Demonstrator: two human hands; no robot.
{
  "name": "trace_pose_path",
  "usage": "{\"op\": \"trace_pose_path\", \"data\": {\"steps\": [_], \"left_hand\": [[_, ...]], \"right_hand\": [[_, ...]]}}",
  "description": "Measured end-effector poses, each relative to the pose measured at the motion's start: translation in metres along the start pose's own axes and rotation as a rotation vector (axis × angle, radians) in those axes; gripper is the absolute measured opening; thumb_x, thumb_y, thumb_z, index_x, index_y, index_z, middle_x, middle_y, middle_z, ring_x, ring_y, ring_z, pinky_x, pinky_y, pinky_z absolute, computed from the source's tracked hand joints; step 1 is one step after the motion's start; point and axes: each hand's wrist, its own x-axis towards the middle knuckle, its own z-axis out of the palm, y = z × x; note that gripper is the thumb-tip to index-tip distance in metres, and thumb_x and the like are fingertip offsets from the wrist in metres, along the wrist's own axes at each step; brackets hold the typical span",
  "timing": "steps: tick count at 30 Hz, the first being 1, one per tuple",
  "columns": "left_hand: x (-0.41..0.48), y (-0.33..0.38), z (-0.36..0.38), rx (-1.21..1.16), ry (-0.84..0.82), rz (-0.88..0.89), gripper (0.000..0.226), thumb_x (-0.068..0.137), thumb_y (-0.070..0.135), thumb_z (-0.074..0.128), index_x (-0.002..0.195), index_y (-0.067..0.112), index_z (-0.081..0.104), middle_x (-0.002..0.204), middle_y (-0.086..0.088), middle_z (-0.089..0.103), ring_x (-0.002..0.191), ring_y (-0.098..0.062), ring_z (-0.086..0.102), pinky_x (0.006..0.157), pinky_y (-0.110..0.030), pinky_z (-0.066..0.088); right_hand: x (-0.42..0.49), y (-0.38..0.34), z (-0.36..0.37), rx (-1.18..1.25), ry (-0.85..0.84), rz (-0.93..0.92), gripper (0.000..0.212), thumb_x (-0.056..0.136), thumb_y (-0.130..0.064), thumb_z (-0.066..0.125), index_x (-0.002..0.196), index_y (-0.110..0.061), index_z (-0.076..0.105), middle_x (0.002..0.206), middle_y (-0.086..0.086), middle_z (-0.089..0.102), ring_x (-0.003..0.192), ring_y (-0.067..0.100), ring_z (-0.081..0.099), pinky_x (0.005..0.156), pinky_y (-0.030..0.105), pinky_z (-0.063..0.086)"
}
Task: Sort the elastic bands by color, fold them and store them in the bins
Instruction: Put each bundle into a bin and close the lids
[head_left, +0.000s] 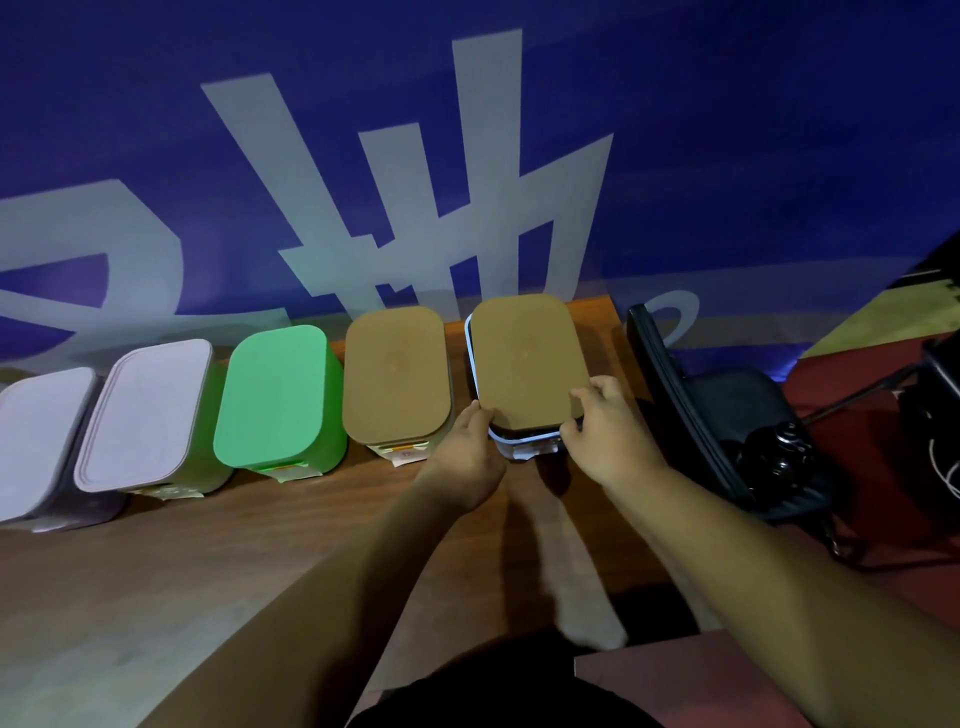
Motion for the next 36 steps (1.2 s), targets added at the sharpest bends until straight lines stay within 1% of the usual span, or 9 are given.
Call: {"op": "trace_pose_path", "data": {"steps": [3, 8, 16, 17, 21, 25, 29, 33, 36], "left_hand": [[0.001, -0.005, 0.000, 0.011, -0.002, 0.013, 0.066, 0.093, 0.012, 0.059, 0.156, 0.007, 0.042, 0.167, -0.020, 0.034, 0.159, -0.029, 0.025, 0.125, -0.032, 0.027], [-0.004, -0.011, 0.004, 0.070, -0.015, 0.043, 0.072, 0.096, 0.004, 0.057, 0.162, -0.001, 0.030, 0.171, -0.027, 0.019, 0.162, -0.029, 0.013, 0.123, -0.024, 0.016], [-0.009, -0.007, 0.008, 0.019, 0.036, 0.101, 0.070, 0.091, 0.002, 0.059, 0.158, 0.005, 0.039, 0.163, -0.019, 0.042, 0.158, -0.031, 0.024, 0.113, -0.005, 0.011], [-0.009, -0.005, 0.007, 0.011, 0.041, 0.112, 0.068, 0.089, 0.003, 0.059, 0.155, 0.007, 0.043, 0.160, -0.018, 0.045, 0.157, -0.031, 0.028, 0.115, -0.006, 0.013], [-0.006, -0.012, 0.009, -0.010, 0.027, 0.097, 0.068, 0.083, 0.015, 0.053, 0.151, 0.013, 0.046, 0.155, -0.016, 0.049, 0.154, -0.031, 0.035, 0.126, -0.035, 0.031], [-0.008, -0.014, 0.011, 0.015, 0.045, 0.066, 0.067, 0.087, -0.001, 0.057, 0.152, 0.006, 0.044, 0.159, -0.021, 0.042, 0.155, -0.029, 0.031, 0.118, -0.012, 0.017], [-0.005, -0.013, 0.010, -0.025, 0.050, 0.064, 0.060, 0.083, 0.005, 0.066, 0.141, 0.014, 0.055, 0.143, -0.008, 0.056, 0.137, -0.022, 0.051, 0.115, -0.022, 0.037], [-0.001, -0.010, 0.011, -0.061, 0.086, 0.049, 0.048, 0.083, 0.013, 0.076, 0.129, 0.015, 0.062, 0.126, -0.001, 0.064, 0.116, -0.013, 0.060, 0.093, -0.001, 0.035], [0.003, -0.009, 0.011, -0.071, 0.096, 0.057, 0.048, 0.082, 0.016, 0.076, 0.129, 0.017, 0.063, 0.124, 0.002, 0.064, 0.115, -0.015, 0.063, 0.098, -0.016, 0.046]], "right_hand": [[-0.002, -0.002, -0.001, 0.006, -0.001, -0.003, 0.040, 0.103, -0.029, 0.062, 0.139, -0.013, 0.059, 0.152, 0.002, 0.034, 0.093, 0.020, 0.063, 0.085, 0.030, 0.050], [-0.006, 0.004, 0.003, 0.030, -0.025, -0.069, 0.037, 0.102, -0.022, 0.062, 0.138, -0.013, 0.061, 0.155, 0.006, 0.033, 0.094, 0.023, 0.066, 0.088, 0.032, 0.054], [-0.009, 0.000, 0.001, 0.126, 0.022, 0.009, 0.043, 0.102, -0.023, 0.064, 0.144, -0.011, 0.061, 0.155, 0.004, 0.036, 0.115, 0.022, 0.061, 0.091, 0.023, 0.041], [-0.010, -0.001, 0.002, 0.121, 0.033, 0.030, 0.044, 0.102, -0.024, 0.064, 0.145, -0.011, 0.060, 0.155, 0.003, 0.036, 0.116, 0.021, 0.060, 0.089, 0.024, 0.042], [-0.010, -0.001, 0.007, 0.117, 0.051, 0.071, 0.044, 0.103, -0.025, 0.062, 0.144, -0.011, 0.061, 0.156, 0.002, 0.035, 0.119, 0.020, 0.059, 0.088, 0.025, 0.043], [-0.011, 0.001, 0.008, 0.100, 0.063, 0.066, 0.039, 0.102, -0.025, 0.062, 0.139, -0.012, 0.064, 0.155, 0.002, 0.036, 0.118, 0.020, 0.060, 0.088, 0.028, 0.046], [-0.010, 0.001, 0.008, 0.124, 0.071, 0.067, 0.033, 0.101, -0.022, 0.065, 0.132, -0.012, 0.066, 0.152, 0.003, 0.037, 0.119, 0.021, 0.060, 0.090, 0.025, 0.044], [-0.009, -0.001, 0.009, 0.154, 0.074, 0.080, 0.027, 0.100, -0.022, 0.066, 0.126, -0.014, 0.067, 0.150, 0.001, 0.037, 0.115, 0.019, 0.059, 0.086, 0.023, 0.040], [-0.006, -0.001, 0.010, 0.147, 0.085, 0.083, 0.025, 0.100, -0.023, 0.068, 0.124, -0.015, 0.067, 0.150, 0.001, 0.037, 0.114, 0.017, 0.057, 0.086, 0.022, 0.040]]}}
